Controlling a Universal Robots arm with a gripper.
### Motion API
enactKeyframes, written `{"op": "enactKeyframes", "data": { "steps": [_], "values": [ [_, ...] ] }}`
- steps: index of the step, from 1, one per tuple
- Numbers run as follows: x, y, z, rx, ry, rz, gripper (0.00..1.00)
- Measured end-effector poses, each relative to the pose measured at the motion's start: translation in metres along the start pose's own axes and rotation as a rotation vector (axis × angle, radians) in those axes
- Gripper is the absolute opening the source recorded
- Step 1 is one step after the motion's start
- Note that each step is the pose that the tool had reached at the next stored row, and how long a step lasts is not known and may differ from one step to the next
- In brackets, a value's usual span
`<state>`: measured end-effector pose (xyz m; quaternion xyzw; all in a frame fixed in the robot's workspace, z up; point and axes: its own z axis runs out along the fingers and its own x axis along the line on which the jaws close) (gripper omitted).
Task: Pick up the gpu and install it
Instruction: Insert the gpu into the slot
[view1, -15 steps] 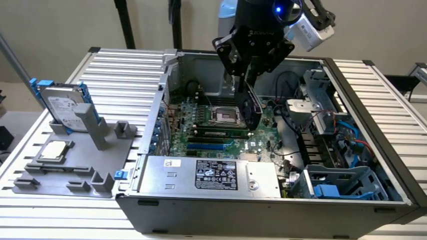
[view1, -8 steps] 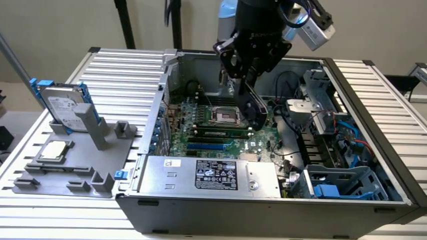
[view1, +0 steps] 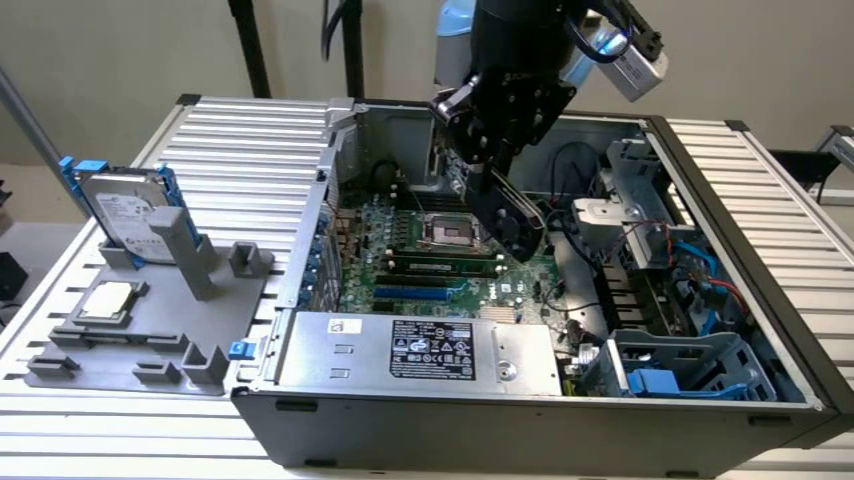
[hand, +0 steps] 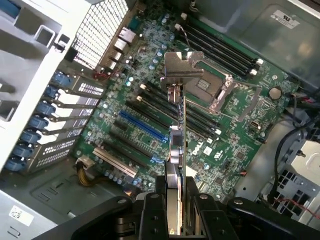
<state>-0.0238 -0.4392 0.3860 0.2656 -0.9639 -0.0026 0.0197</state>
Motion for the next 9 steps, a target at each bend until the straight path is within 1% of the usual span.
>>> {"op": "enactKeyframes", "data": {
  "steps": [9],
  "values": [
    [-0.0002,-0.0001,0.0057,0.0008,-0.0006,-0.164,0.26]
  ]
}}
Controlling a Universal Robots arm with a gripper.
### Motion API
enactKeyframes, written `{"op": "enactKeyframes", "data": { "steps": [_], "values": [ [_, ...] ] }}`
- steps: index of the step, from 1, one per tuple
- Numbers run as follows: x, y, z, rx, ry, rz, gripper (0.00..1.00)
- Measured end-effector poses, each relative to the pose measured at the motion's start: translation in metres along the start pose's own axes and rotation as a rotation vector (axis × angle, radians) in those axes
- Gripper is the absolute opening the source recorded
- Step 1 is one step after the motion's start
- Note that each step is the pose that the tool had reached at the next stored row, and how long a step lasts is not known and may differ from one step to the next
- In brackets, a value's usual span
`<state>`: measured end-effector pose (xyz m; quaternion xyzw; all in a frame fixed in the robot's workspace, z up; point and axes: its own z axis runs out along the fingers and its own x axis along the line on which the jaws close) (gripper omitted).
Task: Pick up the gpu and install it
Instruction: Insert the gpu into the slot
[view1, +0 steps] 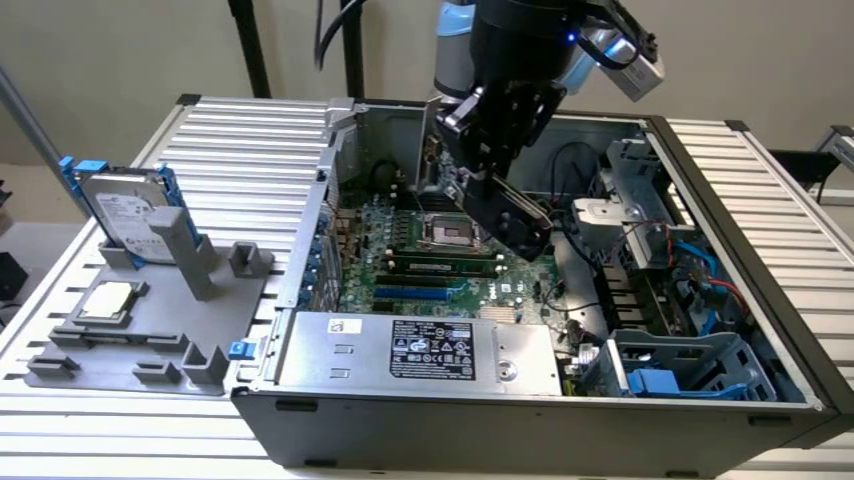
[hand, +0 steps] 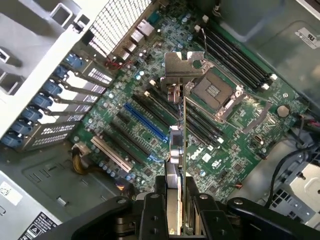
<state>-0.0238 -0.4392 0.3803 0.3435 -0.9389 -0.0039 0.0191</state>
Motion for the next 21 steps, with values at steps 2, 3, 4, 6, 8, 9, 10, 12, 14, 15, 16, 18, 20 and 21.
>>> {"op": "enactKeyframes", "data": {
  "steps": [2,3,4,6,8,9,10,12,14,15,16,18,20,21],
  "values": [
    [0.0,0.0,0.0014,0.0002,-0.0002,-0.037,0.26],
    [0.0,0.0,0.0022,0.0002,-0.0003,-0.055,0.26],
    [0.0,0.0,0.0029,0.0005,-0.0003,-0.074,0.26],
    [0.0,-0.0001,0.0042,0.0014,0.0002,-0.109,0.26],
    [0.0,-0.0001,0.0057,0.0026,0.001,-0.147,0.26],
    [0.0,-0.0001,0.0064,0.0031,0.0013,-0.165,0.26],
    [0.0,-0.0001,0.0071,0.0037,0.0018,-0.182,0.26],
    [0.0,-0.0002,0.0084,0.0049,0.0025,-0.219,0.26],
    [0.0,-0.0002,0.0096,0.006,0.0034,-0.254,0.26],
    [0.0,-0.0002,0.01,0.0066,0.0038,-0.272,0.26],
    [0.0,-0.0002,0.0105,0.0072,0.0042,-0.292,0.26],
    [0.0,-0.0002,0.0115,0.0084,0.0049,-0.328,0.26],
    [0.0,-0.0002,0.0122,0.0096,0.0056,-0.364,0.26],
    [0.0,-0.0002,0.0126,0.0101,0.006,-0.382,0.26]
  ]
}}
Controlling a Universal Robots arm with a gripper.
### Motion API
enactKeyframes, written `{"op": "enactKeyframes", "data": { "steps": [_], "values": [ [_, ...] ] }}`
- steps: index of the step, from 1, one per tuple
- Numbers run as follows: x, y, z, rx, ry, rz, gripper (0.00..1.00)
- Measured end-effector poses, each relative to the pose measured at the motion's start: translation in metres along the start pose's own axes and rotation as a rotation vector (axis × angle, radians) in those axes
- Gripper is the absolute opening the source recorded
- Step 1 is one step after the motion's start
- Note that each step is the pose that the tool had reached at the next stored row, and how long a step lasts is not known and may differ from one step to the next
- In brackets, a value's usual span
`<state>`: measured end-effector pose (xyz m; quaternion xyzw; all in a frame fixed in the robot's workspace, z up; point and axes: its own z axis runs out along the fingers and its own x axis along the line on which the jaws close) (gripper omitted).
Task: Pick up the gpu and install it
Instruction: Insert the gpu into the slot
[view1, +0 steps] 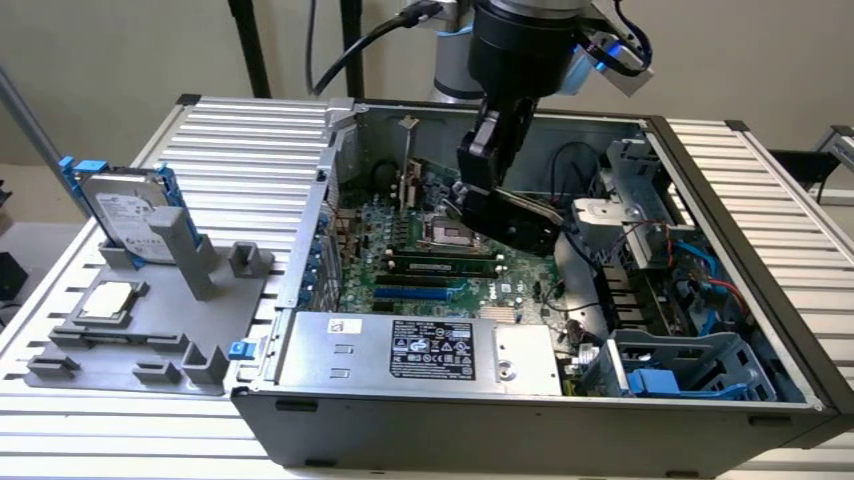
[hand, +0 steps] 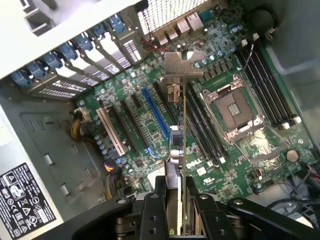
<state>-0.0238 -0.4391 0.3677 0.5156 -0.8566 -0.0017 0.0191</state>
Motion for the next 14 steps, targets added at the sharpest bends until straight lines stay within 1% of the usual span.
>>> {"op": "enactKeyframes", "data": {
  "steps": [6,7,8,9,12,13,14],
  "values": [
    [0.0,0.0,0.0018,0.0032,0.0024,-0.108,0.26],
    [0.0,0.0,0.0022,0.0027,0.0005,-0.123,0.26],
    [0.0001,0.0001,0.0026,0.001,-0.004,-0.137,0.26],
    [0.0003,0.0007,0.0031,-0.0023,-0.0115,-0.146,0.26],
    [0.0019,0.0036,0.0046,-0.0145,-0.04,-0.167,0.26],
    [0.003,0.0053,0.0053,-0.0178,-0.048,-0.171,0.26],
    [0.0045,0.007,0.0063,-0.0197,-0.0522,-0.175,0.26]
  ]
}}
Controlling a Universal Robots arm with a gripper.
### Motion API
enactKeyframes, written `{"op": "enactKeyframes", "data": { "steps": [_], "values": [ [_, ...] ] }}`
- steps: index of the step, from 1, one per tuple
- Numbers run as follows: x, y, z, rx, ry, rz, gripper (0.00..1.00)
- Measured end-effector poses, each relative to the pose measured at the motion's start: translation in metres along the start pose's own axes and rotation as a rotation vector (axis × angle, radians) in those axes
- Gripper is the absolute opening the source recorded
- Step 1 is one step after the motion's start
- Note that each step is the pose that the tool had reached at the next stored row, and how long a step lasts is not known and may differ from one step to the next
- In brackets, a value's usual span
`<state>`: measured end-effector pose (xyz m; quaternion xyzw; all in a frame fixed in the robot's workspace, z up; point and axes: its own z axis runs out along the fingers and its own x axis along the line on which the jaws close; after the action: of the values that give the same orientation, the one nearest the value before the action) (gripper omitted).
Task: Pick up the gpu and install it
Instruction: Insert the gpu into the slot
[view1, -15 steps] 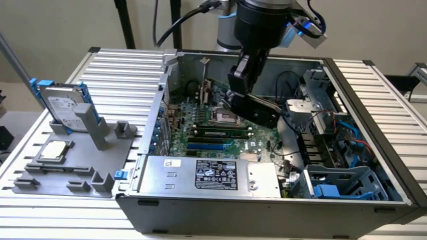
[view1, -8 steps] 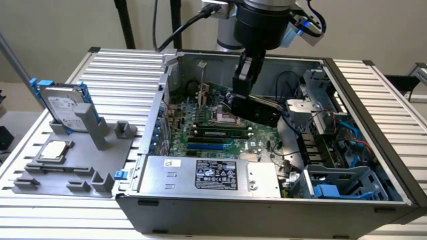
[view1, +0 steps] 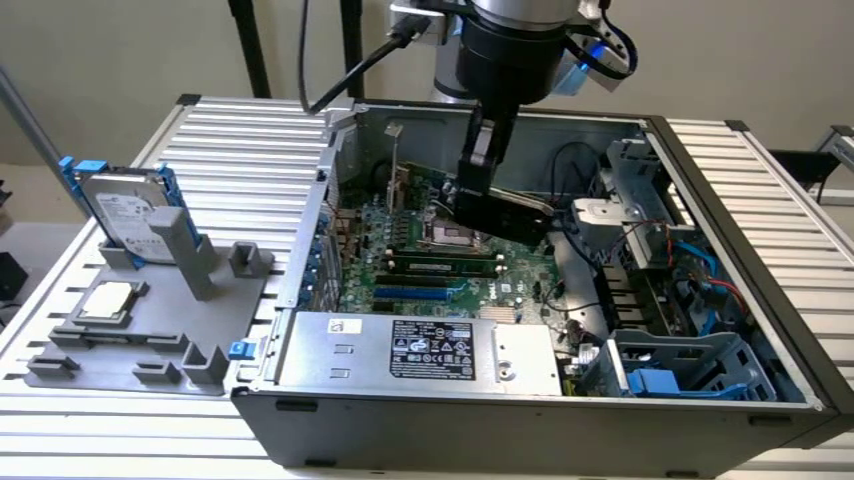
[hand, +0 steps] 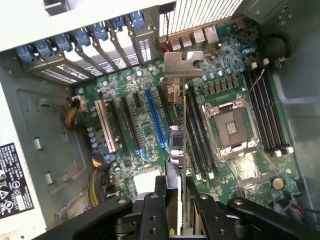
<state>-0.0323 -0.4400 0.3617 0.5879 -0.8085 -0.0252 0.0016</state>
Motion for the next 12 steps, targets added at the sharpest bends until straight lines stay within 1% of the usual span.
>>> {"op": "enactKeyframes", "data": {
  "steps": [2,5,9,12],
  "values": [
    [0.003,0.0017,0.0027,-0.0019,-0.0048,-0.009,0.26],
    [0.006,0.0013,0.0063,-0.0041,-0.0084,-0.028,0.26],
    [0.008,0.0005,0.0115,-0.008,-0.0076,-0.068,0.26],
    [0.009,0.0018,0.0185,-0.0094,-0.0074,-0.1,0.26]
  ]
}}
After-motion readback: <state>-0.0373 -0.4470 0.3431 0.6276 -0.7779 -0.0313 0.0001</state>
